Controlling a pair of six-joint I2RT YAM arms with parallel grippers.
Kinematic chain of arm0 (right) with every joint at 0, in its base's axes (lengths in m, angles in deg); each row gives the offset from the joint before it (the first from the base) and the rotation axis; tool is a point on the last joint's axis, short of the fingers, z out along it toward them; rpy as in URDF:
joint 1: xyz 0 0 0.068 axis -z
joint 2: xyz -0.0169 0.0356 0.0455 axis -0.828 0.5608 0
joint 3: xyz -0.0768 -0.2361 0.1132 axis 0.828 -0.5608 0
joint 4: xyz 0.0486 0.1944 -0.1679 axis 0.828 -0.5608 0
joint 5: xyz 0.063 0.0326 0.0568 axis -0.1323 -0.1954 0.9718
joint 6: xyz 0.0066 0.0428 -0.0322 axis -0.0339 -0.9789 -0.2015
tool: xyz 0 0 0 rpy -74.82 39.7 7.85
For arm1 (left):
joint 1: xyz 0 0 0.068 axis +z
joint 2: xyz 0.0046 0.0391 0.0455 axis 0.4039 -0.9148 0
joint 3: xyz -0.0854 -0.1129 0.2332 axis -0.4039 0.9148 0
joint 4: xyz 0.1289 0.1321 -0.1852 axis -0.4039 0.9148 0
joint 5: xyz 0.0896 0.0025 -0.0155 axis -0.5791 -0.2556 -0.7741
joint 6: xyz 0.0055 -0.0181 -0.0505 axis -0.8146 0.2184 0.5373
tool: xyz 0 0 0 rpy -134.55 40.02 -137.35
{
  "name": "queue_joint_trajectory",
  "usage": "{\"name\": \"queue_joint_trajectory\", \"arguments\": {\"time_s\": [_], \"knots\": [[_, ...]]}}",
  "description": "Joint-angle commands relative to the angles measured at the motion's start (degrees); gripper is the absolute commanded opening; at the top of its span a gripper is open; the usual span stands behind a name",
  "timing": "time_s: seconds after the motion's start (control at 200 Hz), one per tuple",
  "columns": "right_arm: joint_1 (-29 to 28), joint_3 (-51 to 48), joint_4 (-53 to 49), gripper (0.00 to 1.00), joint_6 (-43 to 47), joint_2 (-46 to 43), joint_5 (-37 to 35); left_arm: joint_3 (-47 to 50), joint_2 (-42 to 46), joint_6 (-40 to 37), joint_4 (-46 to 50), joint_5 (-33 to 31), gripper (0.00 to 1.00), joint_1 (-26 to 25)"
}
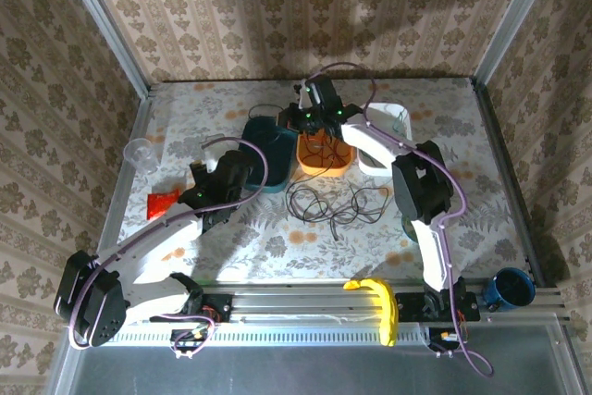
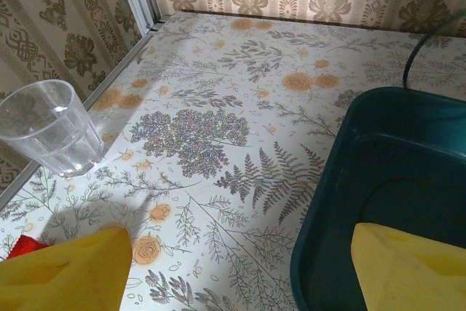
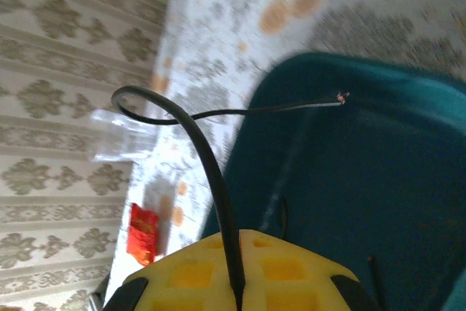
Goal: Untangle the cables
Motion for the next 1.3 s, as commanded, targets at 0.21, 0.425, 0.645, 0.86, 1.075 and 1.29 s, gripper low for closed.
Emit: {"name": "queue_joint_trajectory", "arguments": {"time_s": [0.21,0.425,0.645,0.86,1.075,1.29], "knots": [[-1.09,2.18,-12.83,0.54,4.57,-1.42,-8.12,-0.7,-0.11,-8.94,-5.48,4.49,0.8,0.55],[-0.74,-1.7,-14.54,0.62,10.11,-10.56,-19.28,-1.48,-3.08,-16.3,-11.35,19.42,0.8,0.22],[2.61,-16.93,-9.81,0.62,10.47,-25.81,-25.48,-3.22,-9.58,-25.21,-15.92,42.51,0.79,-4.21],[7.94,-31.52,-9.31,0.62,8.27,-37.74,-25.83,-10.67,-21.71,-29.01,-11.38,55.84,0.77,-9.29],[10.78,-38.51,-10.58,0.61,6.92,-42.82,-25.87,-15.9,-28.91,-34.69,-4.47,57.17,0.76,-12.28],[12.69,-40.15,-10.68,0.61,6.6,-43.3,-25.56,-18.6,-32.15,-41.14,5.89,57.83,0.75,-13.55]]}}
